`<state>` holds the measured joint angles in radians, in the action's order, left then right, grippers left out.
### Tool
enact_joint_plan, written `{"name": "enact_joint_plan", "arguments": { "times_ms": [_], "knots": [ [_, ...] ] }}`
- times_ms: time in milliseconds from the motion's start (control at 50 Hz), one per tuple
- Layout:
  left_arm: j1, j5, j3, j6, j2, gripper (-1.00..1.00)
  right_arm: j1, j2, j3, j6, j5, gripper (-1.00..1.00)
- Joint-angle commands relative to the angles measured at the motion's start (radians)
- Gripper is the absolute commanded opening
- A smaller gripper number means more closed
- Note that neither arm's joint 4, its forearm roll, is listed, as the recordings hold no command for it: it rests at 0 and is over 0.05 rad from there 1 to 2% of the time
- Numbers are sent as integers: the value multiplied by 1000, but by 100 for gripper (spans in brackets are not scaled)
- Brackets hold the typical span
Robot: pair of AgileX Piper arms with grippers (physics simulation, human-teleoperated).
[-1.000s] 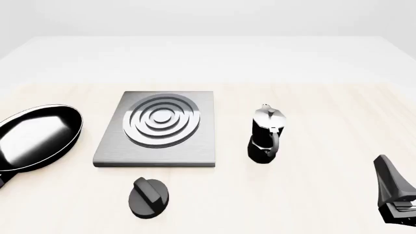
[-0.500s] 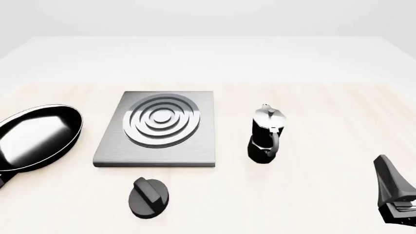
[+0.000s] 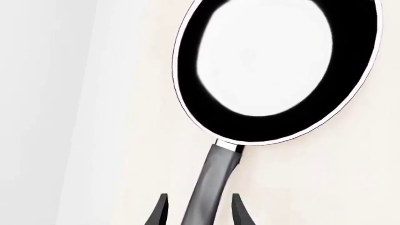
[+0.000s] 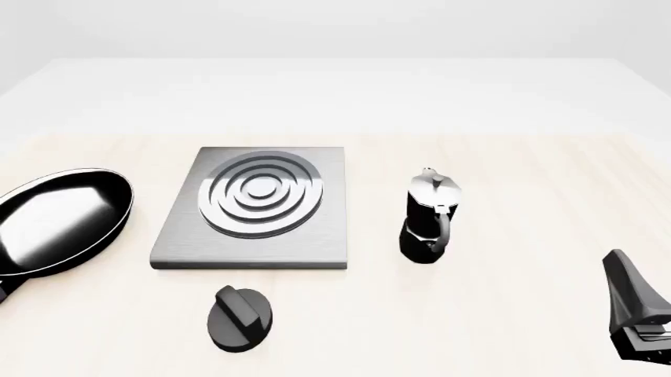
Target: Turn on the stove and put the frying pan on it.
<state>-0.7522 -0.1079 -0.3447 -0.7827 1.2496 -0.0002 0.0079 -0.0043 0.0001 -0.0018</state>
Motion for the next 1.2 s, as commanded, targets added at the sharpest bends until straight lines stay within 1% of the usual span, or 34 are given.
{"name": "enact_joint_plan", "arguments": {
  "times_ms": [20, 240, 700, 780, 1200],
  "knots": [
    [-23, -25, -10, -9, 41, 100, 0, 0, 0, 0, 0, 100],
    [-41, -70, -6, -47, 98, 100, 0, 0, 0, 0, 0, 100],
    [-60, -145, -6, -97, 207, 100, 0, 0, 0, 0, 0, 100],
    [-58, -147, -7, -98, 214, 100, 0, 0, 0, 0, 0, 100],
    [-66, -228, -5, -124, 317, 100, 0, 0, 0, 0, 0, 100]
  ]
}}
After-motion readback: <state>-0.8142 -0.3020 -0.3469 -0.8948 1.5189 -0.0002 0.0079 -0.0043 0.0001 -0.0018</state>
